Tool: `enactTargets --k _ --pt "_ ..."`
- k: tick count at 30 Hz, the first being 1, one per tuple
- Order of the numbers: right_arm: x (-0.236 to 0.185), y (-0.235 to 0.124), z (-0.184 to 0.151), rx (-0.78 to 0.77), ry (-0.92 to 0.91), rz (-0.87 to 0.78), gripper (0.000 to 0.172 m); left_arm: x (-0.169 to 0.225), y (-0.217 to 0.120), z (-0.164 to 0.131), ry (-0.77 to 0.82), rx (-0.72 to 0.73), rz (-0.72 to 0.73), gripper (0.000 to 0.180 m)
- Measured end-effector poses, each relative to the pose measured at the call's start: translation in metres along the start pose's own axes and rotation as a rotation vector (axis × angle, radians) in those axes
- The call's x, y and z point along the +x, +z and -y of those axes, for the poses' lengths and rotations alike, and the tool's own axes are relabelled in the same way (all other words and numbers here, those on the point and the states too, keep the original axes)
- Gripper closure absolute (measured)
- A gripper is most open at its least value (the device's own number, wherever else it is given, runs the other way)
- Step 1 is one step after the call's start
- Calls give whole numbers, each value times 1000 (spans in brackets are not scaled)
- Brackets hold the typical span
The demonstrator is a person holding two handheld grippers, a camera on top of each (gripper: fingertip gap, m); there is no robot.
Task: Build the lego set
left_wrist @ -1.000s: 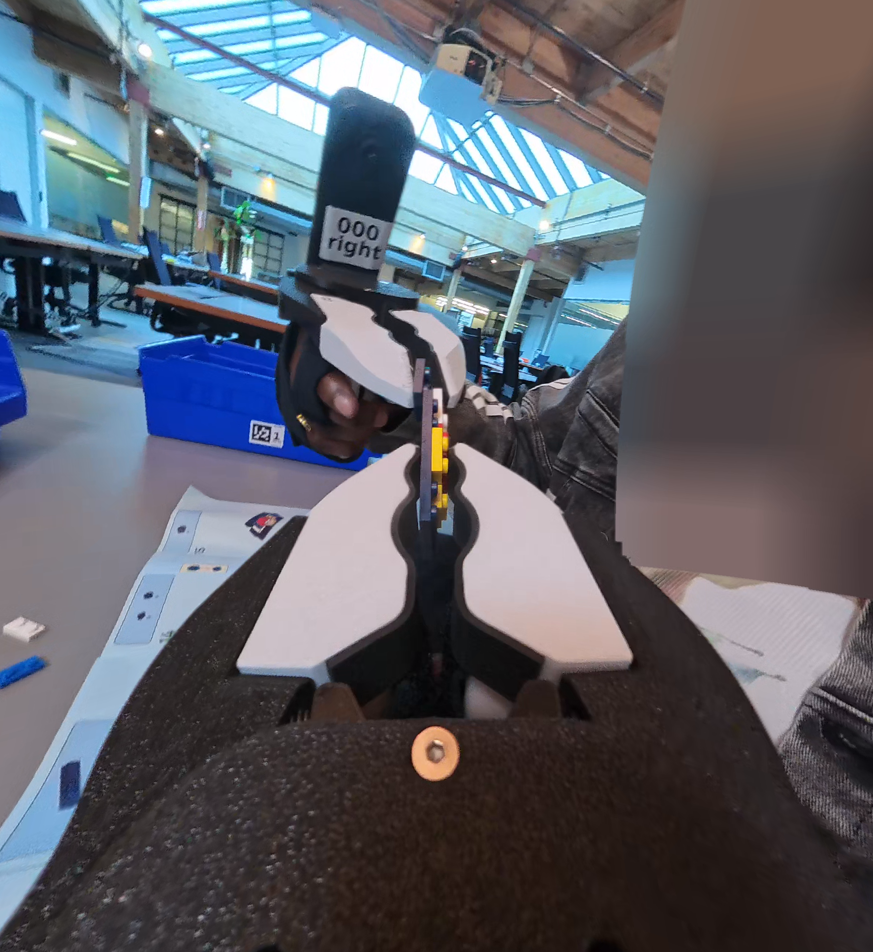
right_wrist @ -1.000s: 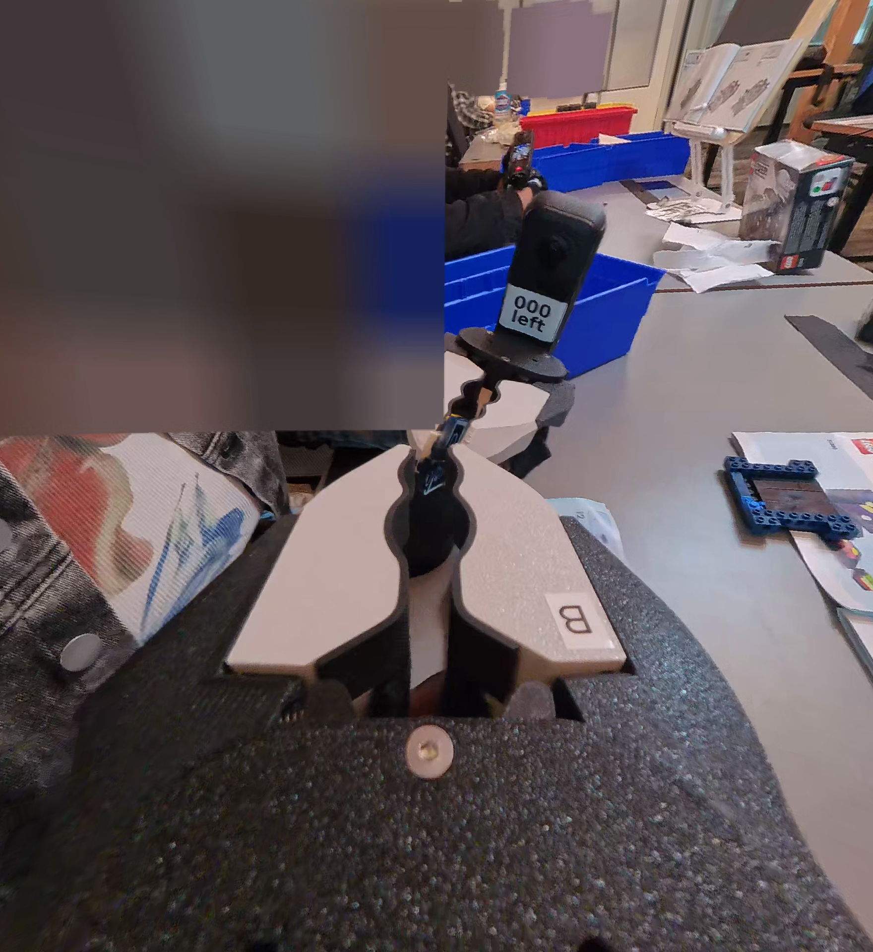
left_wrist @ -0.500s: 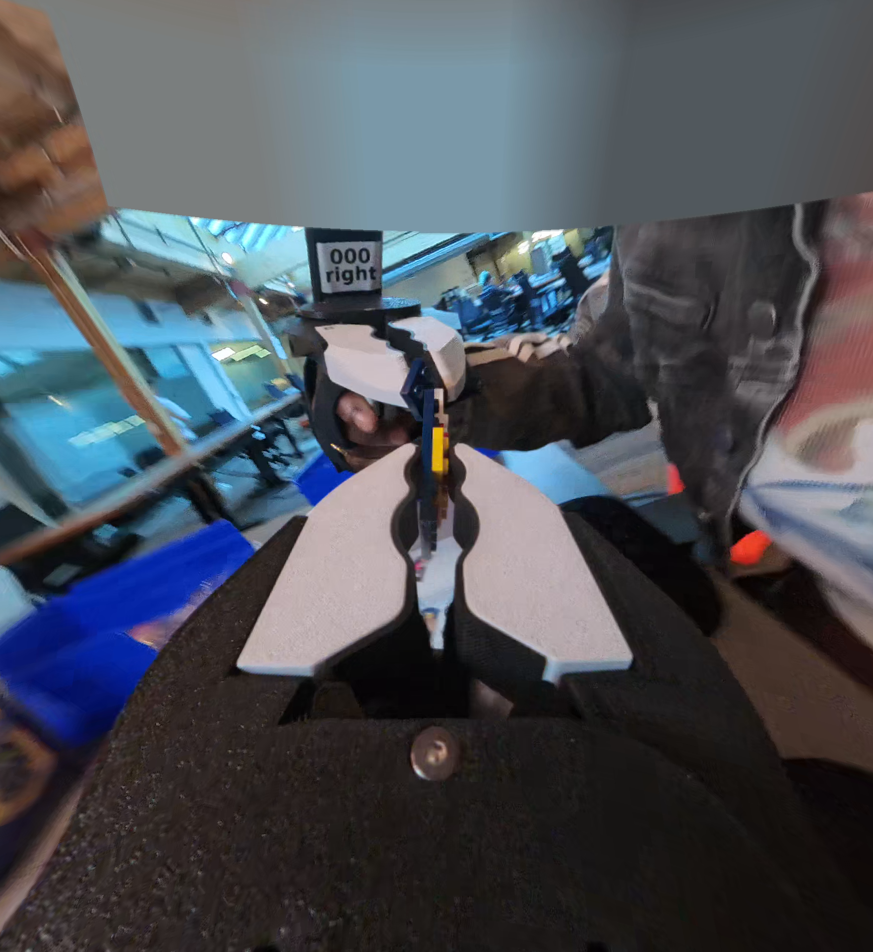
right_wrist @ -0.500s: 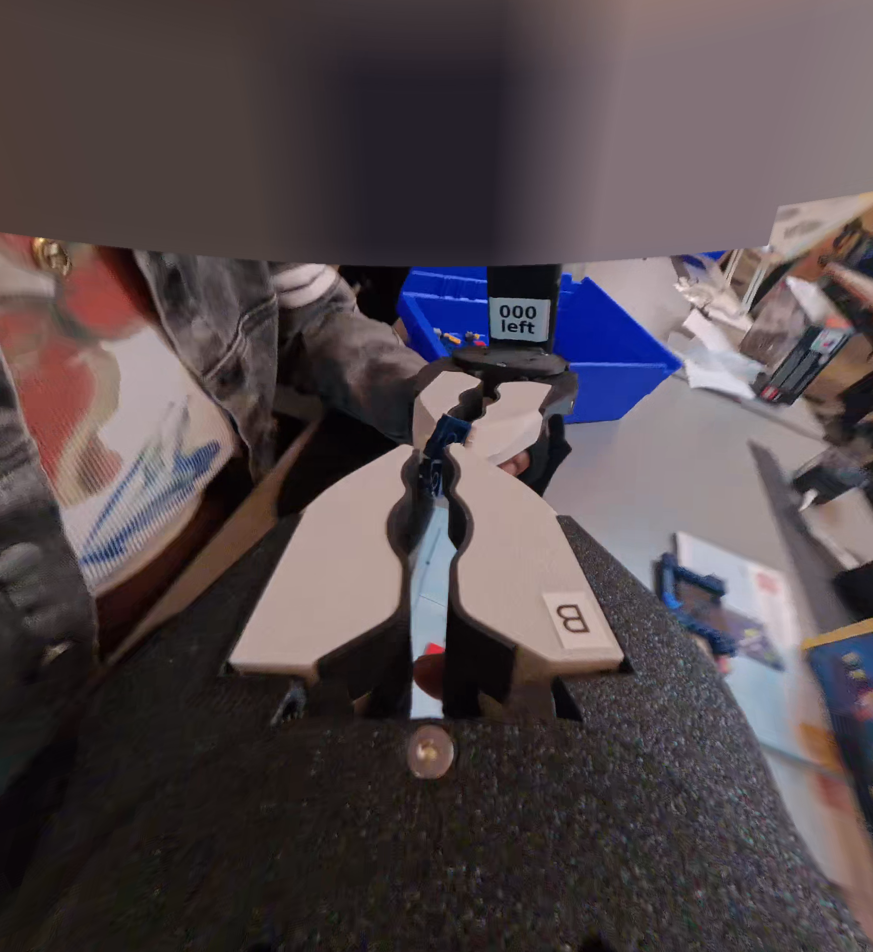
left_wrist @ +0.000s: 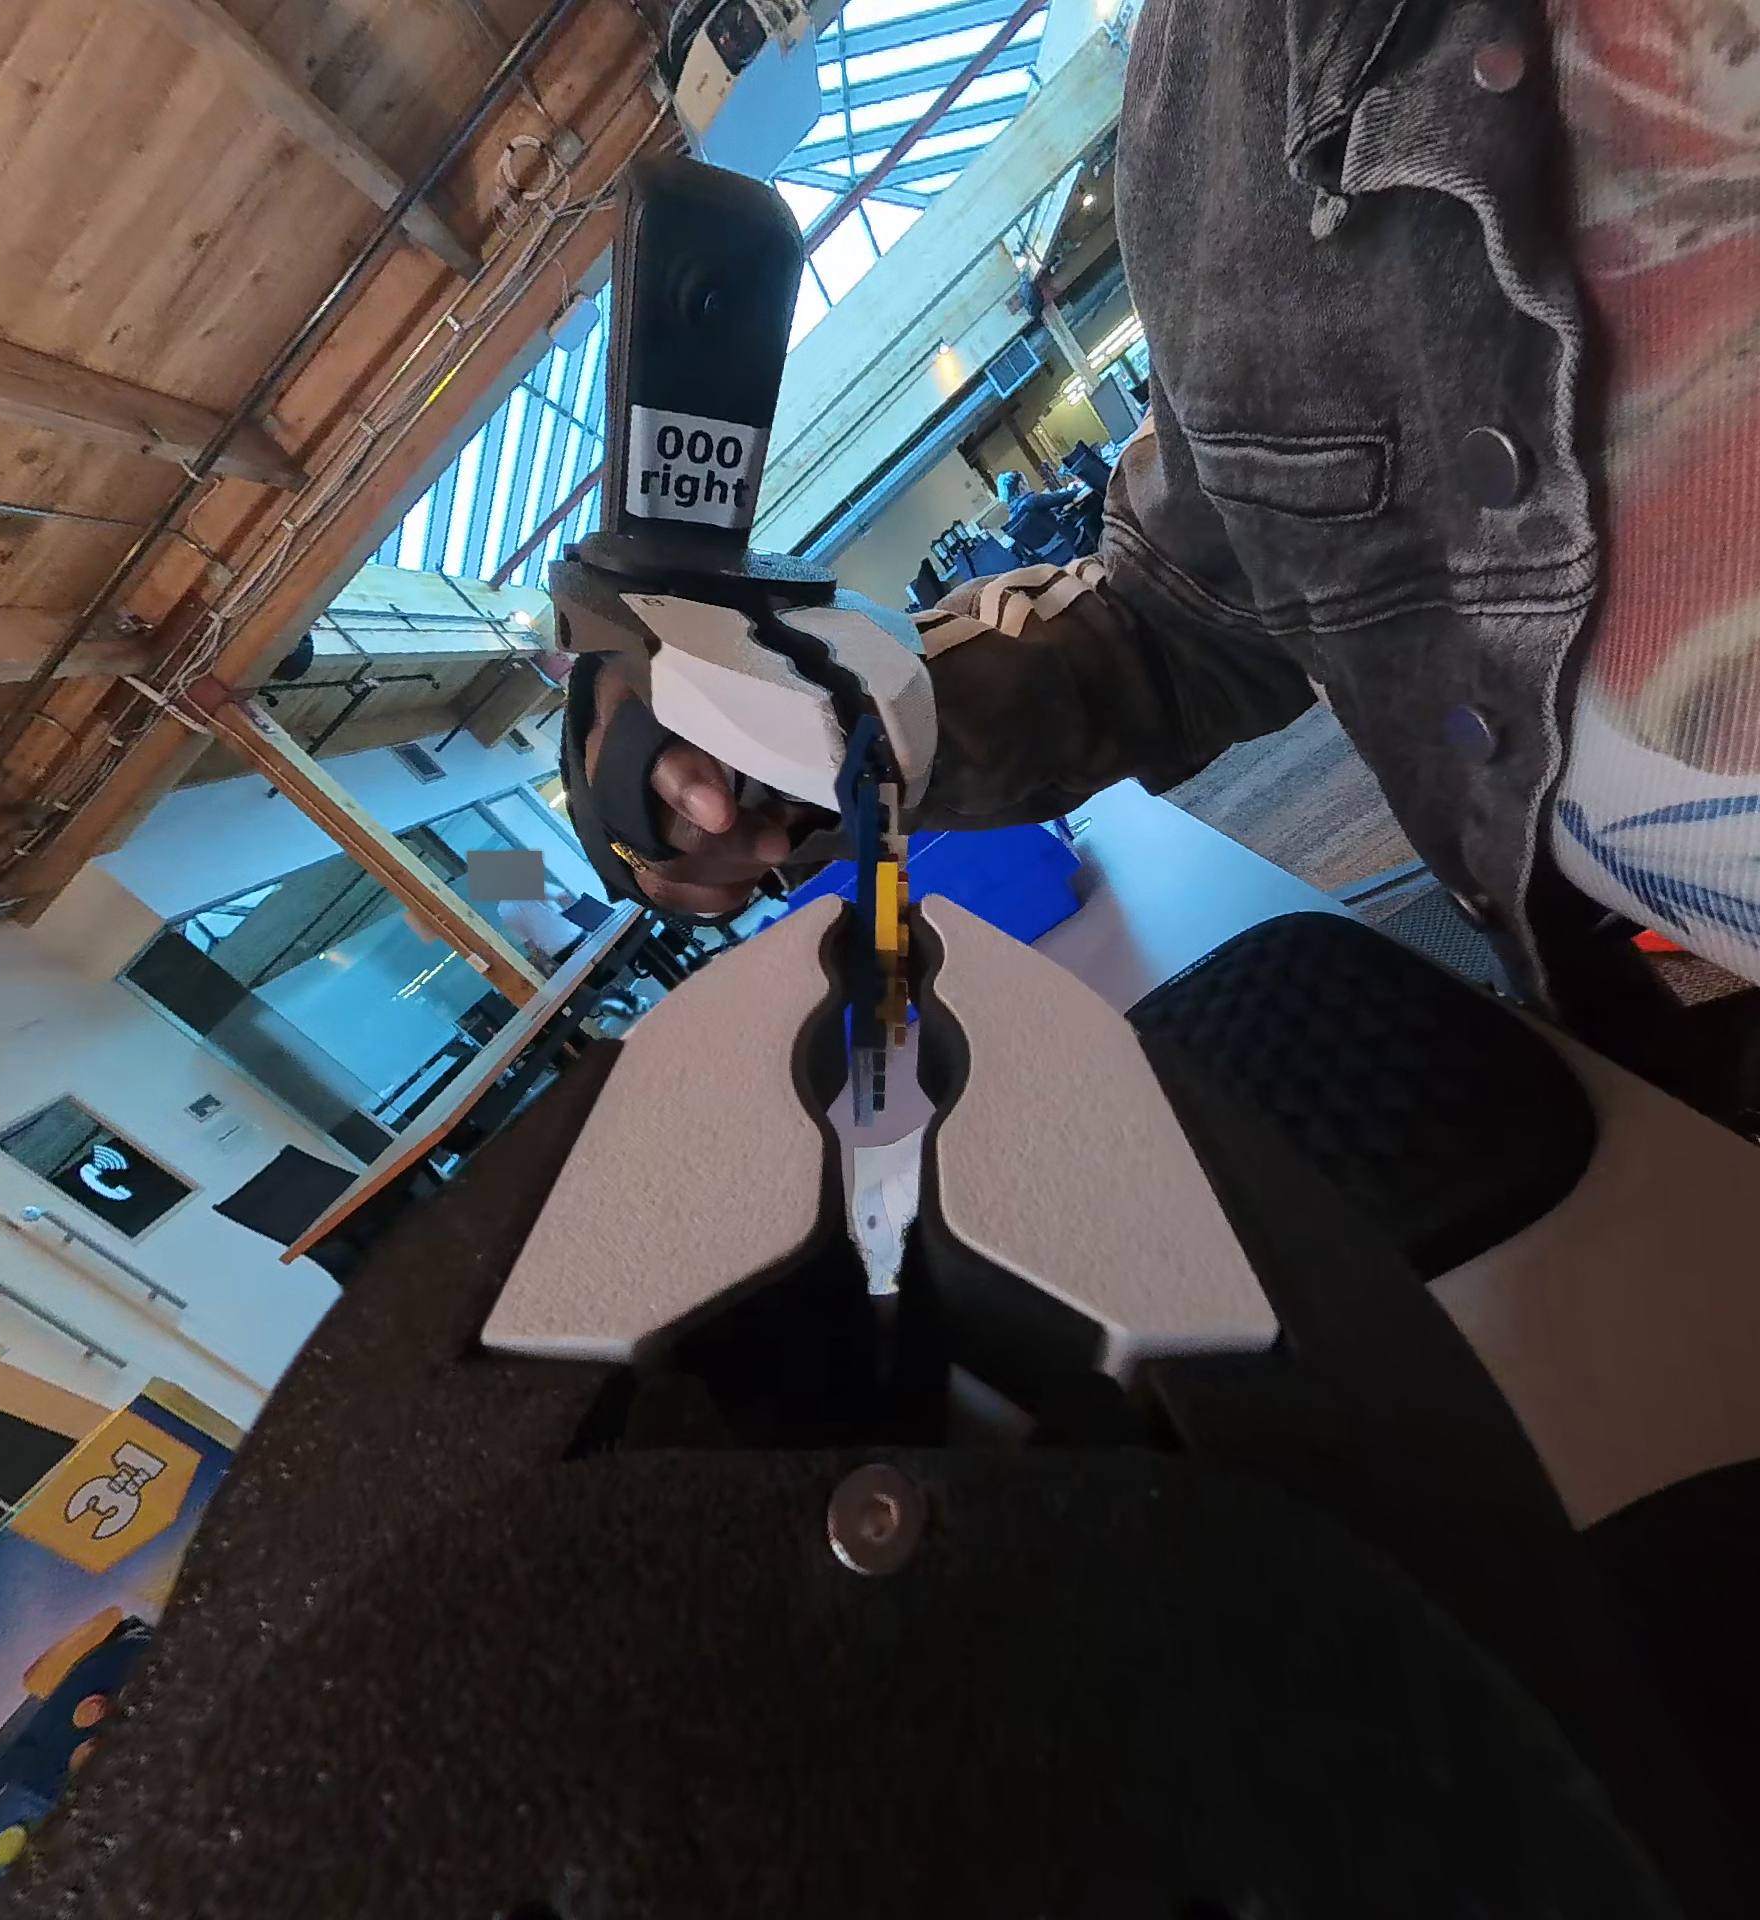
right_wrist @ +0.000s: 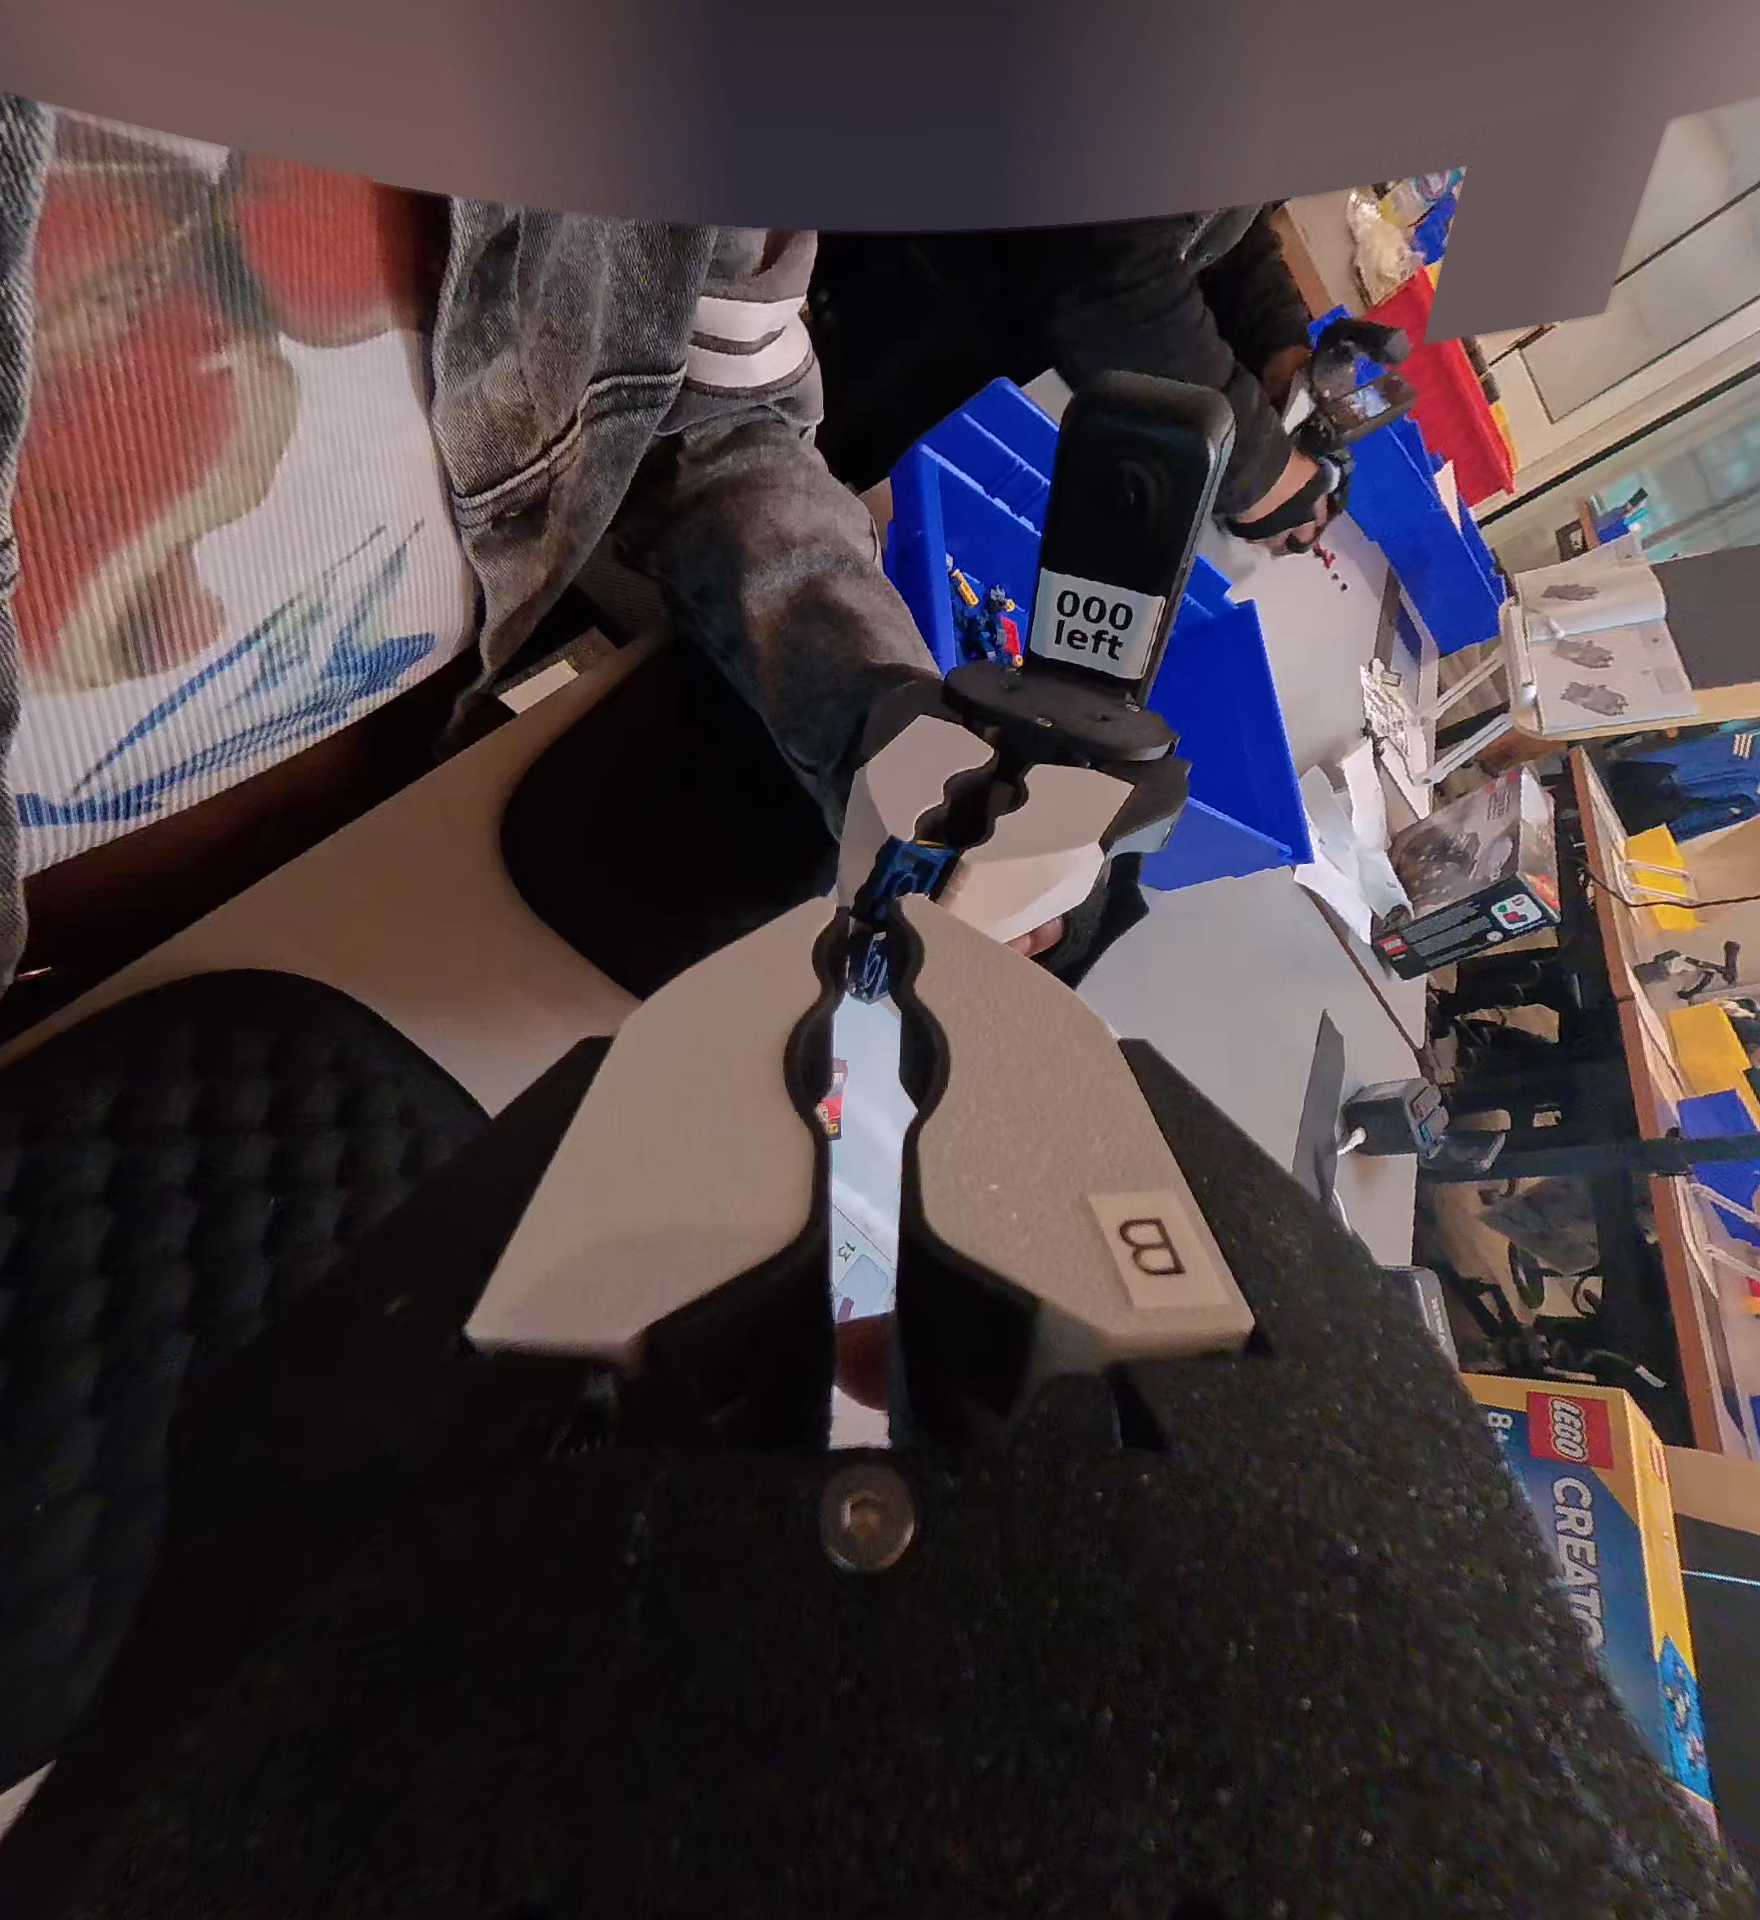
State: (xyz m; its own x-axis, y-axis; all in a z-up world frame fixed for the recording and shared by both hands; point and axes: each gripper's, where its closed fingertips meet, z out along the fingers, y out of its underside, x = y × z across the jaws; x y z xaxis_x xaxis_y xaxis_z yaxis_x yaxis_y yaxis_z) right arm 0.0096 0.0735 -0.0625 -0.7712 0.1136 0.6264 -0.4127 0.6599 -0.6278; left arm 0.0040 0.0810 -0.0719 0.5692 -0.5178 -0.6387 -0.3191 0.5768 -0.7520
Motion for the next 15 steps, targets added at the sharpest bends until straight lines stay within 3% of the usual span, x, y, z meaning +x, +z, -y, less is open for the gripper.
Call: enactTargets --k 15 --pt "4 -3 -7 41 78 -35 161 -3 0 -5 -79 -6 1 172"
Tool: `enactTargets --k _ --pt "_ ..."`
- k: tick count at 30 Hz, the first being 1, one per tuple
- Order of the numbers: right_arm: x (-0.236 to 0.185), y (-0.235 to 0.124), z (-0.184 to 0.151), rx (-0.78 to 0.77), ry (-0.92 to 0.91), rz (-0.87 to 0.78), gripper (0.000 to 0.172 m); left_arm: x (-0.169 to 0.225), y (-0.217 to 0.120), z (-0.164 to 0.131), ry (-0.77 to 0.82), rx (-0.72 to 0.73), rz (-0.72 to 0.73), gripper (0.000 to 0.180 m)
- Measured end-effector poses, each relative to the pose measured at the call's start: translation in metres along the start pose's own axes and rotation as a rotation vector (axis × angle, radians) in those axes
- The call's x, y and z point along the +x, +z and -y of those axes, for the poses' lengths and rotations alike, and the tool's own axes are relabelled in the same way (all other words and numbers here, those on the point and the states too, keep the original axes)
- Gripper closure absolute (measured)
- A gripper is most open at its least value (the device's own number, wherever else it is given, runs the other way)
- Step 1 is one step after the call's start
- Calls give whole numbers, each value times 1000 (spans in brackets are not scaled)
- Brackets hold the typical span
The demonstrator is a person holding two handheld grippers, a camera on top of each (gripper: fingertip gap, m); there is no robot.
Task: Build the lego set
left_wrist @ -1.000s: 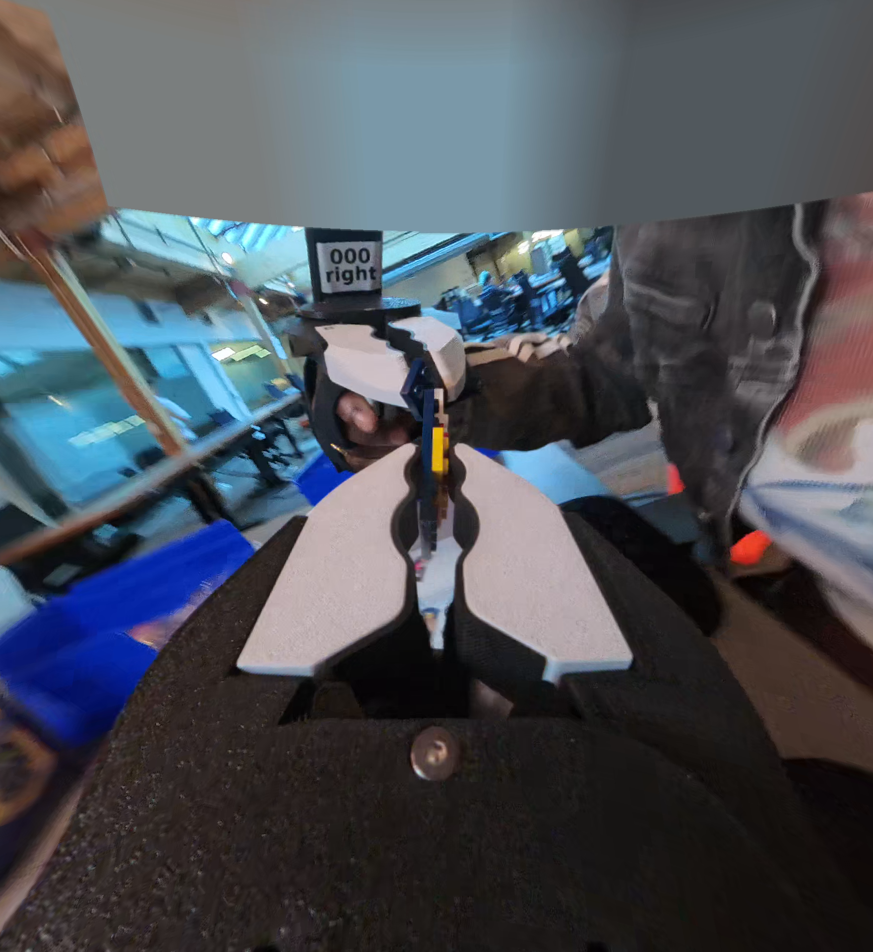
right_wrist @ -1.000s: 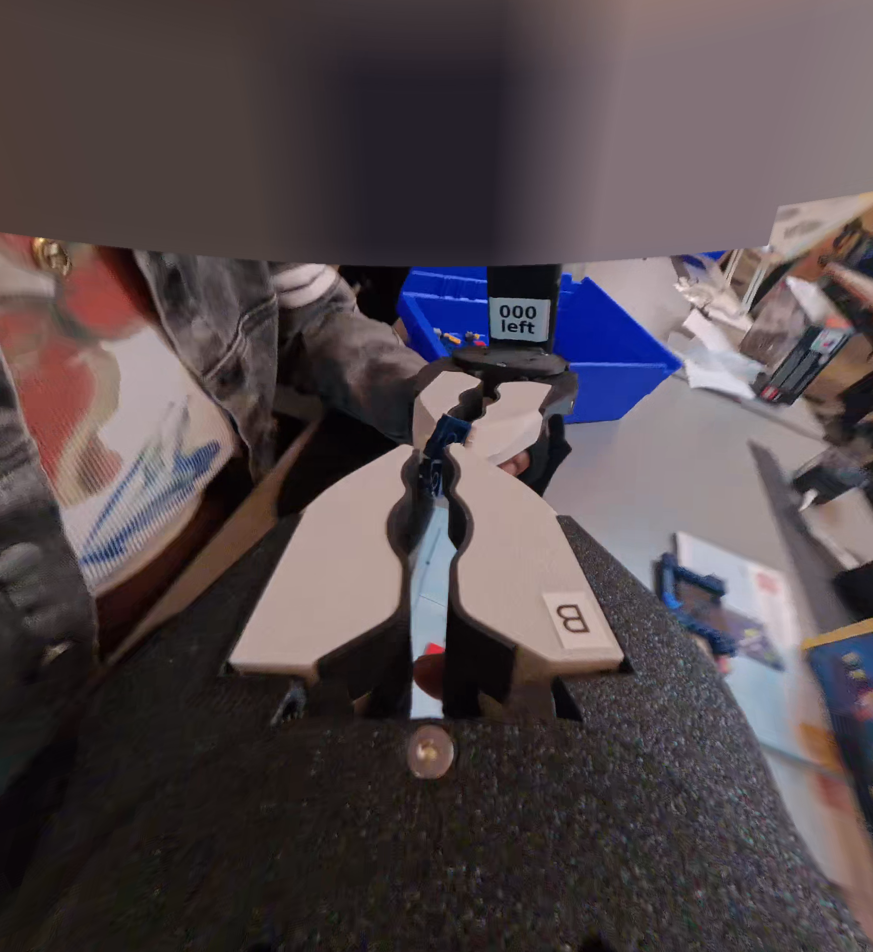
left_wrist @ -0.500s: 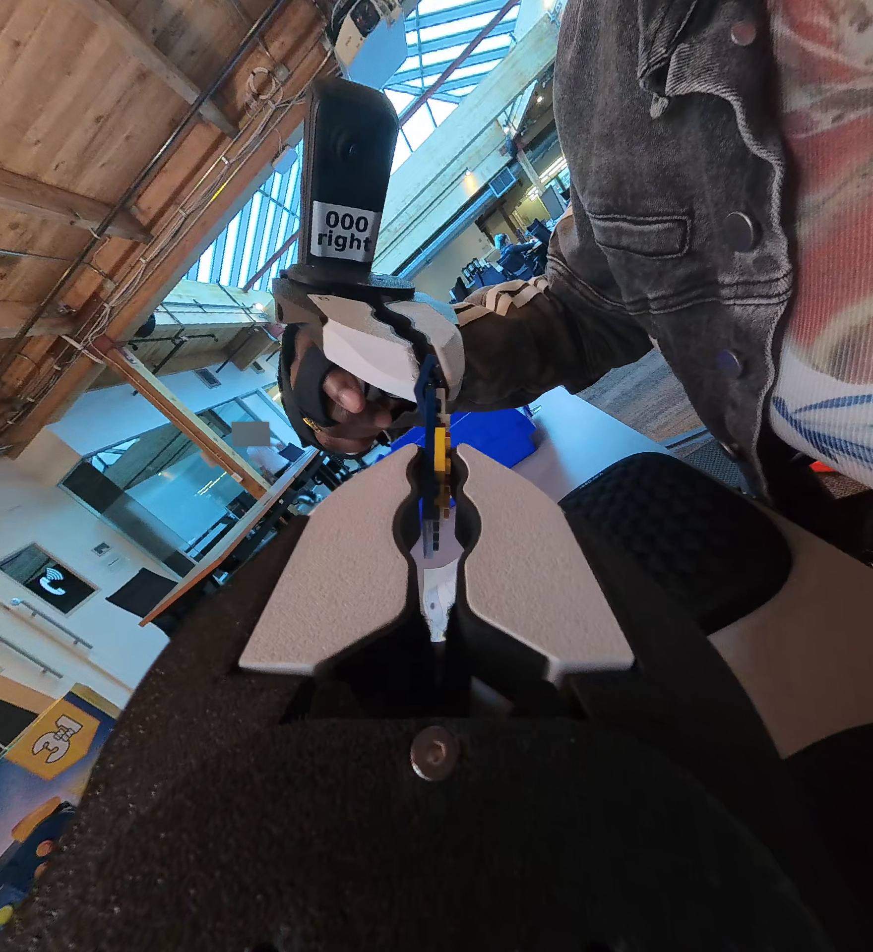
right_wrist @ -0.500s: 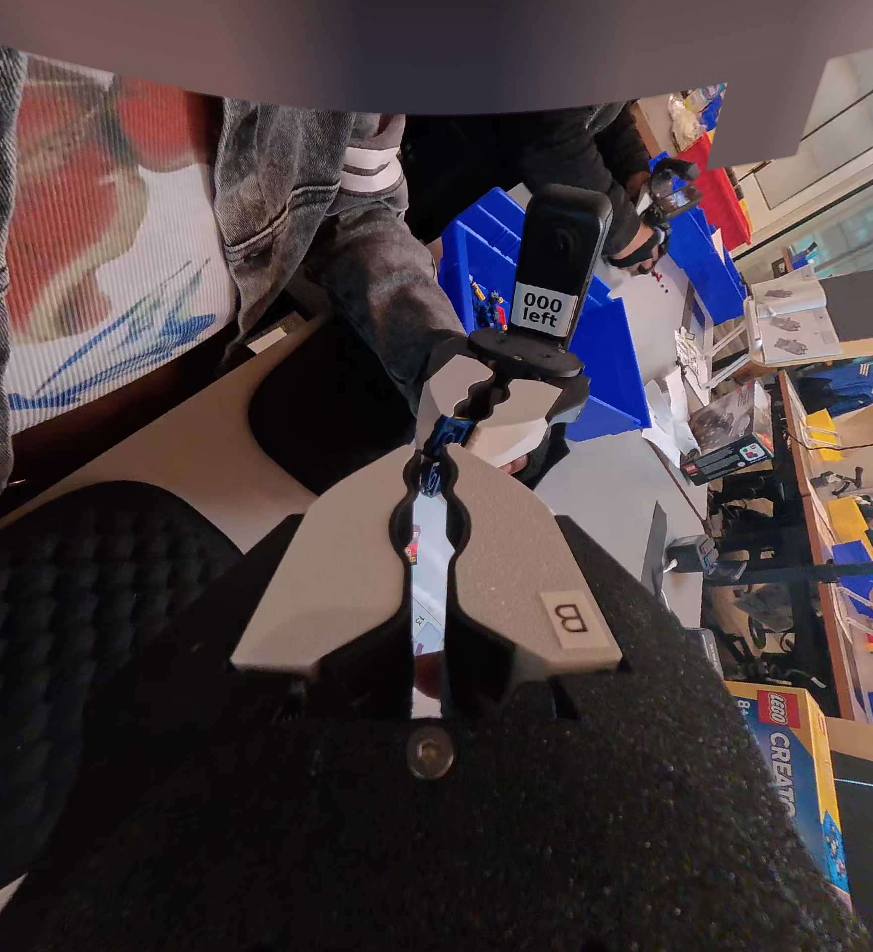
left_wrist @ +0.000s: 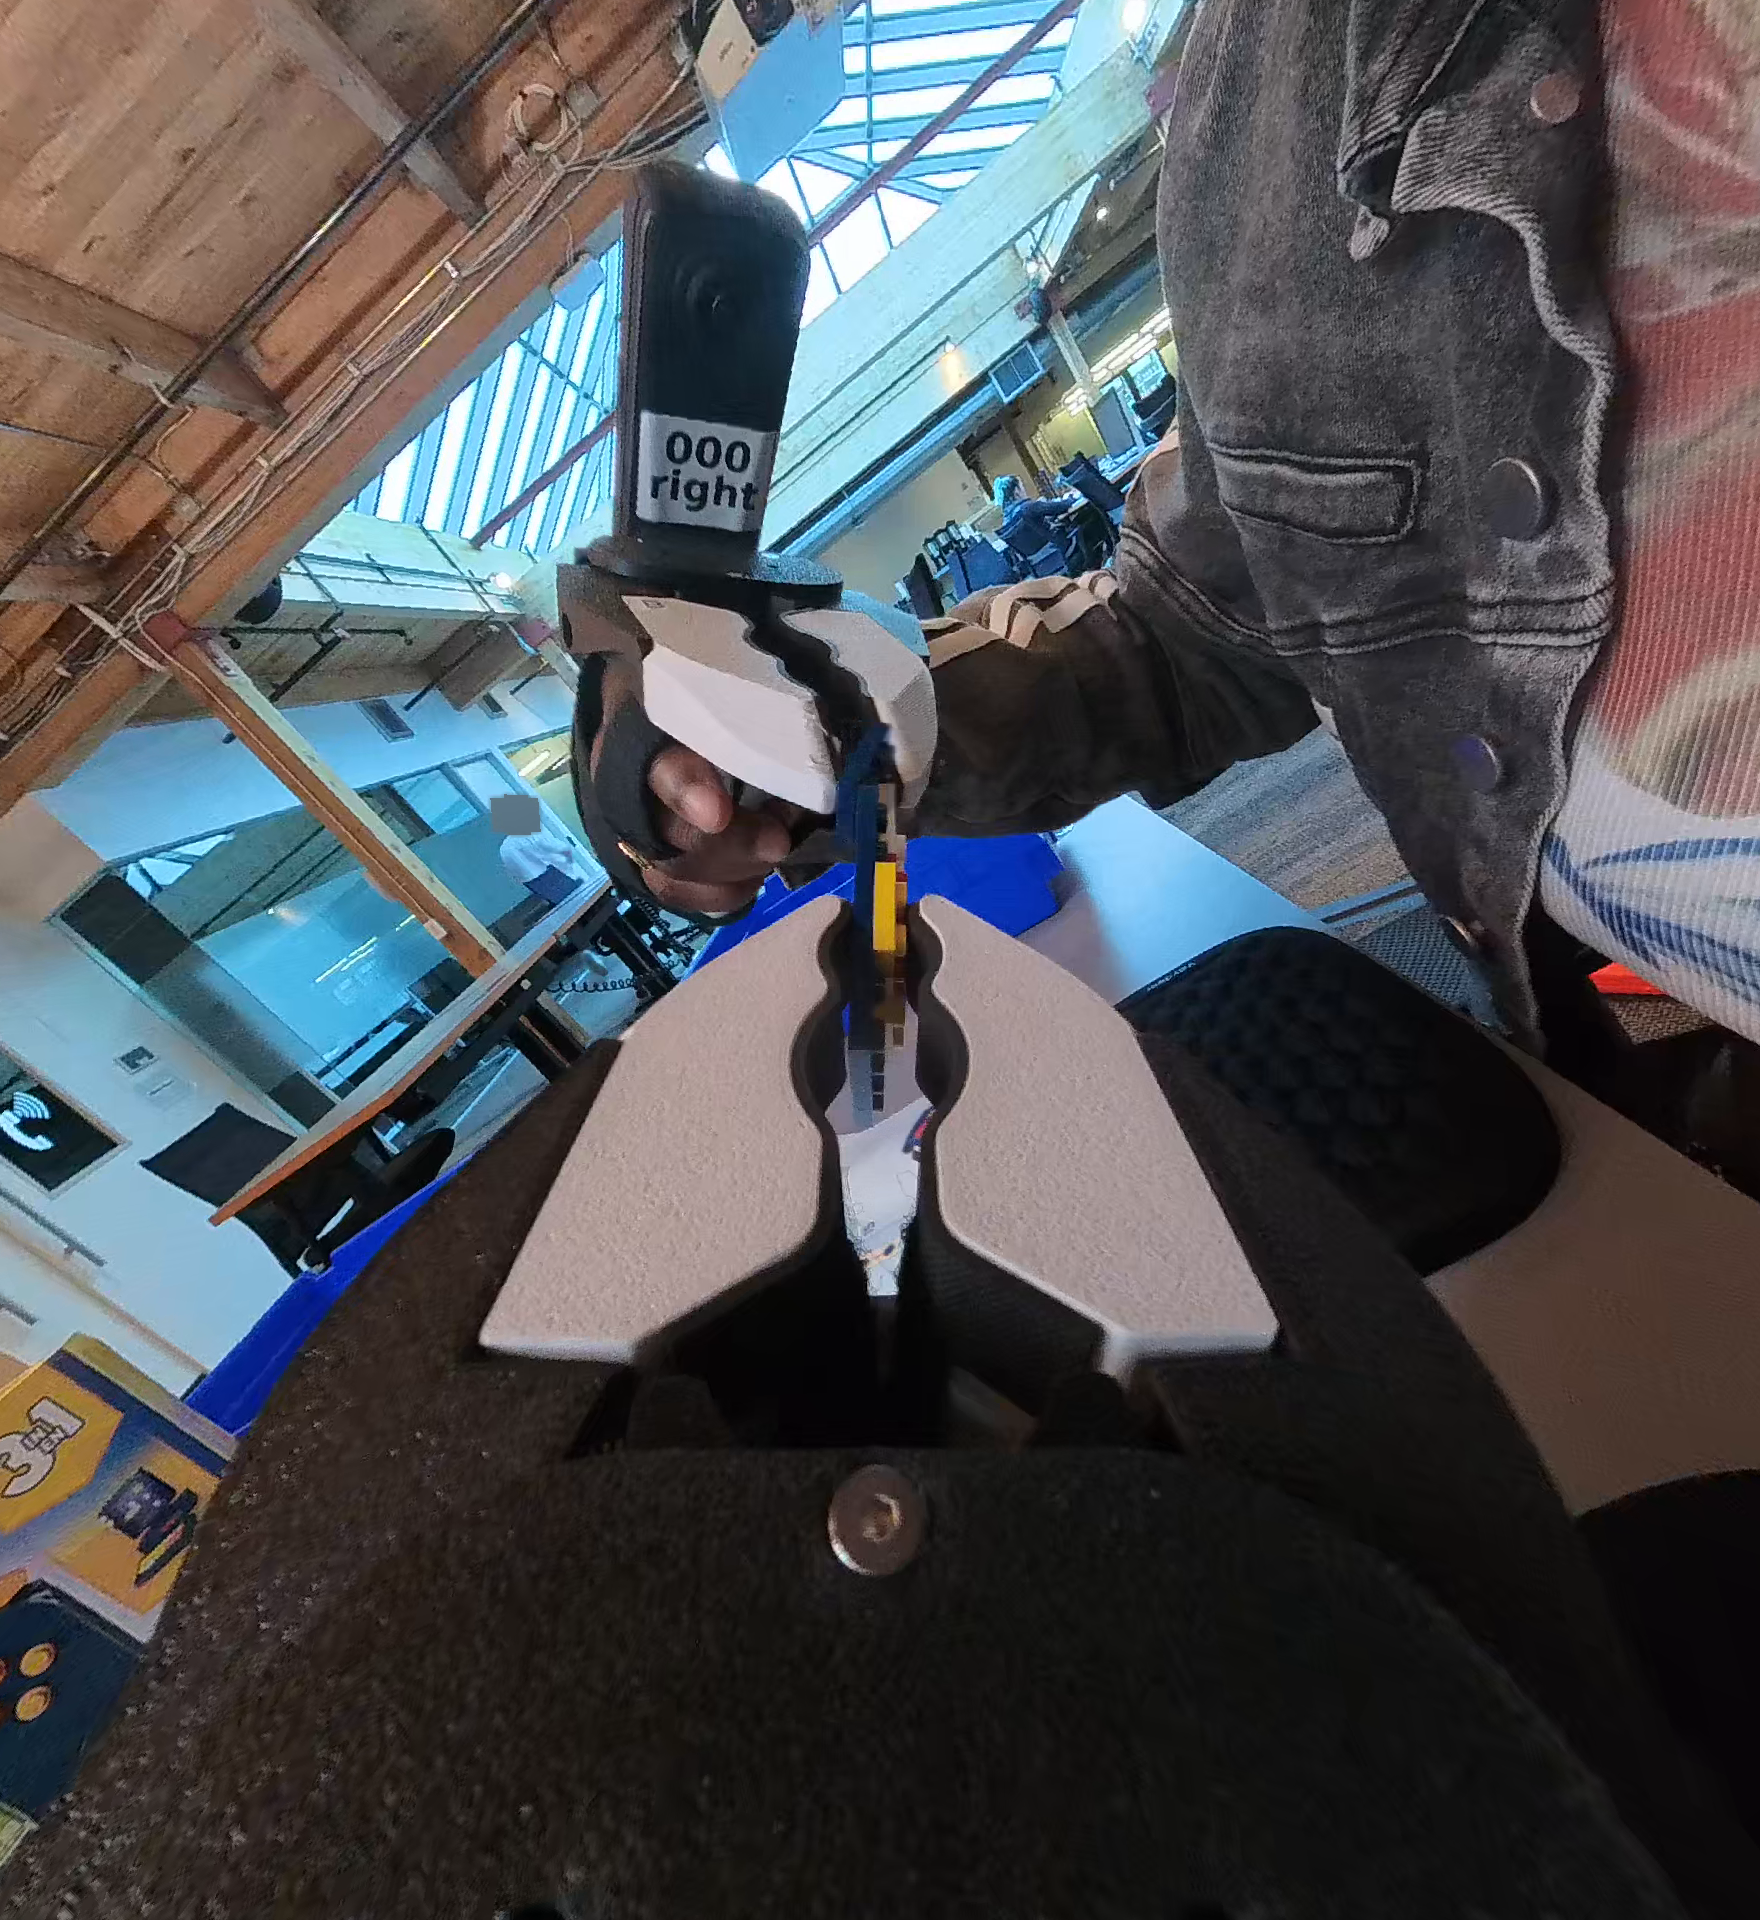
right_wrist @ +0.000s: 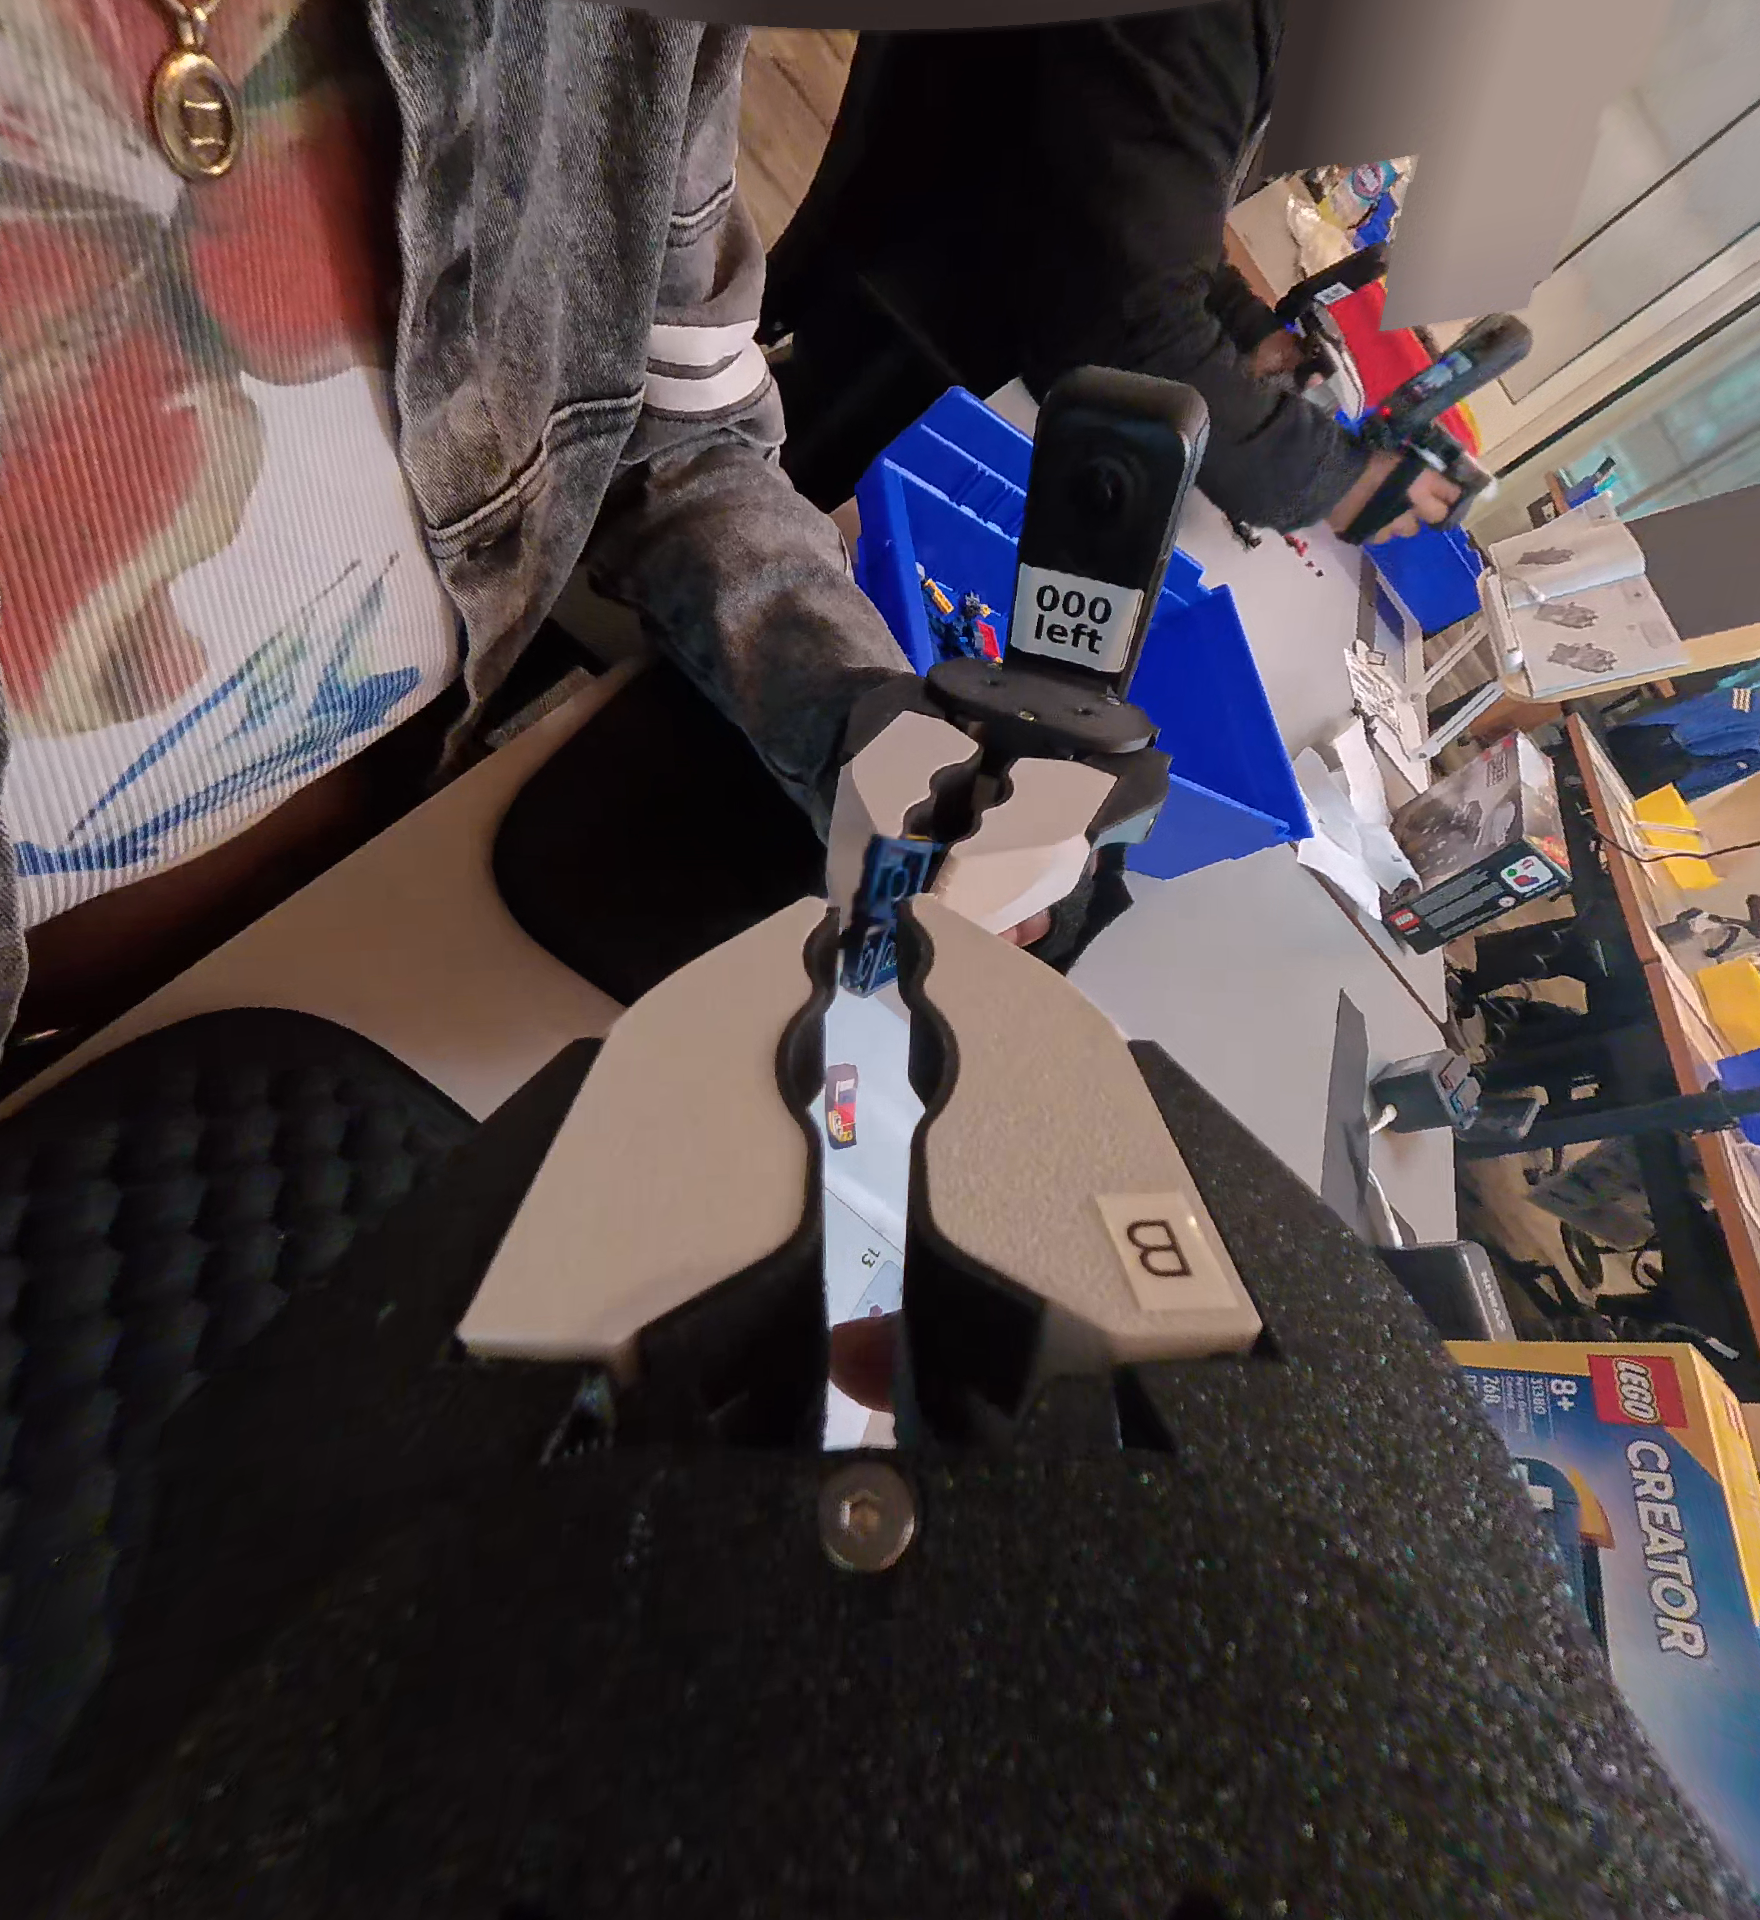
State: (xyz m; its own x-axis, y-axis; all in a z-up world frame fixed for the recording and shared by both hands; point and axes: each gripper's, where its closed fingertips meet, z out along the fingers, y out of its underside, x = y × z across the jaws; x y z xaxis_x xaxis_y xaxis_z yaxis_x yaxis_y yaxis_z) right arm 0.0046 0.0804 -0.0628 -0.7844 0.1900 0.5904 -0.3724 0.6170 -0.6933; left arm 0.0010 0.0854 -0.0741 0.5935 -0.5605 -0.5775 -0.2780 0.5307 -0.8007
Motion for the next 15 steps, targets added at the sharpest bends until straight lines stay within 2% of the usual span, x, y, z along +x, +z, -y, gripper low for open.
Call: enactTargets --k 8,12,14,15 --pt "3 -2 -2 13 30 -13 160 -2 -1 0 -21 10 8 172" --pt "7 -3 -7 -6 122 -60 141 -10 -2 -4 -43 -15 52 172" --pt "16 -3 -11 -14 185 -157 125 -18 -4 -10 -90 -46 91 172" --pt "20 -3 -13 -23 202 -212 125 -21 -5 -13 -120 -61 109 172"
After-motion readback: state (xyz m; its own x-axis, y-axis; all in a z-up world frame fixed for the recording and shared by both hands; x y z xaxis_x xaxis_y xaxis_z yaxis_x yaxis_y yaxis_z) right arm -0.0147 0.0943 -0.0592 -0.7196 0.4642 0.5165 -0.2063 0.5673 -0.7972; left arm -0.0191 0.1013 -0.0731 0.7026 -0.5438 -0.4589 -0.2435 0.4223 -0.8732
